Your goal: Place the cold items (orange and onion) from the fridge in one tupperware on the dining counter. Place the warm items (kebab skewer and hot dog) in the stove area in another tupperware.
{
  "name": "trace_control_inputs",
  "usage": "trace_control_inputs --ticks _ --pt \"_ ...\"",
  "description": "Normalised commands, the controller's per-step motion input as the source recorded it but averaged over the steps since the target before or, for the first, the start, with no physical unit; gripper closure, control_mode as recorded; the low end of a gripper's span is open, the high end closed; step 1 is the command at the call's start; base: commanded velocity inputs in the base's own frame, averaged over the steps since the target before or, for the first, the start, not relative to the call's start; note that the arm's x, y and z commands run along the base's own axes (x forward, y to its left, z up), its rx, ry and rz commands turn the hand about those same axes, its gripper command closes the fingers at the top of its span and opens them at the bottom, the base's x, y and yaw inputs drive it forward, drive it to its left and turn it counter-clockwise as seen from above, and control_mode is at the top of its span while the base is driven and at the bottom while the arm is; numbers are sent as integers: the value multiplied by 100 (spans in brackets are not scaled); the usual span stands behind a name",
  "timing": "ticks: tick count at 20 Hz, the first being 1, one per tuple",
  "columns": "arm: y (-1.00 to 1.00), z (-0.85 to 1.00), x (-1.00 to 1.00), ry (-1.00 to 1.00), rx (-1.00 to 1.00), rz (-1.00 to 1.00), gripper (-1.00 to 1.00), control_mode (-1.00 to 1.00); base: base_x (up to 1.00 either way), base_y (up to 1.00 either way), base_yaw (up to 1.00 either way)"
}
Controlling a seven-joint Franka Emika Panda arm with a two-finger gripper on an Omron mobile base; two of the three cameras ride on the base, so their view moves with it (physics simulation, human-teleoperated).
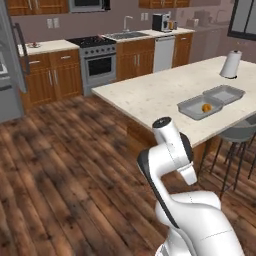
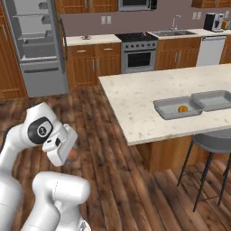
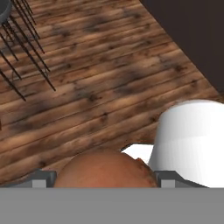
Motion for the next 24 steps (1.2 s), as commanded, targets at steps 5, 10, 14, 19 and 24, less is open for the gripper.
trace_control_inputs --ticks 5,10,14,19,24 --pt "0 0 0 0 0 0 100 100 -2 -100 18" --pt "0 0 0 0 0 0 100 100 14 -96 23" --pt "0 0 0 0 0 0 100 100 14 -90 26" --pt "0 0 0 0 0 0 100 100 25 -79 26" --pt "0 0 0 0 0 0 100 100 36 -42 23"
